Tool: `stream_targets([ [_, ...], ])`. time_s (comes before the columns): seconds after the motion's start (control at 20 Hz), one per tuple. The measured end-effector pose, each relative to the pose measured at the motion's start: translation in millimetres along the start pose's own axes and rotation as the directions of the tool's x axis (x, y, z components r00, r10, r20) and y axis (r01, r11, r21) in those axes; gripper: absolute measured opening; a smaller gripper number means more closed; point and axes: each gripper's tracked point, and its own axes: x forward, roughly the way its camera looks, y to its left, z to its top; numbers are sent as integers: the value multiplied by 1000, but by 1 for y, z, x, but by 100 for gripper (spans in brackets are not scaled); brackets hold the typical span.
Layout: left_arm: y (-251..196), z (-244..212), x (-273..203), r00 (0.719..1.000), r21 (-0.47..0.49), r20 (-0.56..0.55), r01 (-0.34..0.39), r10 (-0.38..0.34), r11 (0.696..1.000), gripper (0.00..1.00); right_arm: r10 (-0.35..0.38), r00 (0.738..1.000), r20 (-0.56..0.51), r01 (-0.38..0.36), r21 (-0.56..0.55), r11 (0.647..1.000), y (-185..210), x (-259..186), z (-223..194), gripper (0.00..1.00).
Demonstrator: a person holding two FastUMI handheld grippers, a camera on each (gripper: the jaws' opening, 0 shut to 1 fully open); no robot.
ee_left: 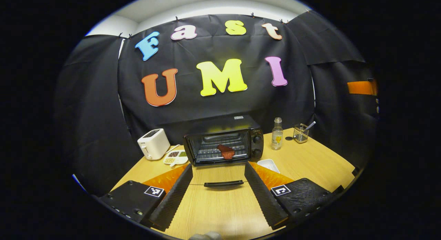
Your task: Open the electric oven with the left hand, put the food in, and close the electric oven.
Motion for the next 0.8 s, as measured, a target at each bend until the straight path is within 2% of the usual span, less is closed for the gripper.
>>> stream_targets([
  [0.15,-14,-30,12,998,-19,-65,1,-2,1000,97,-36,999,-38,37,14,999,-26,-12,-11,100],
  [0.35,-22,-83,48,987,-17,-156,25,-28,1000,97,-115,992,-61,116,12,993,-34,-14,-10,100],
  [0.55,-24,-122,89,975,-19,-215,61,-64,998,97,-171,981,-96,172,2,985,-21,-9,-11,100],
  [0.8,-21,-162,130,959,-14,-272,74,-75,997,97,-253,959,-130,257,14,966,-12,-7,-8,100],
])
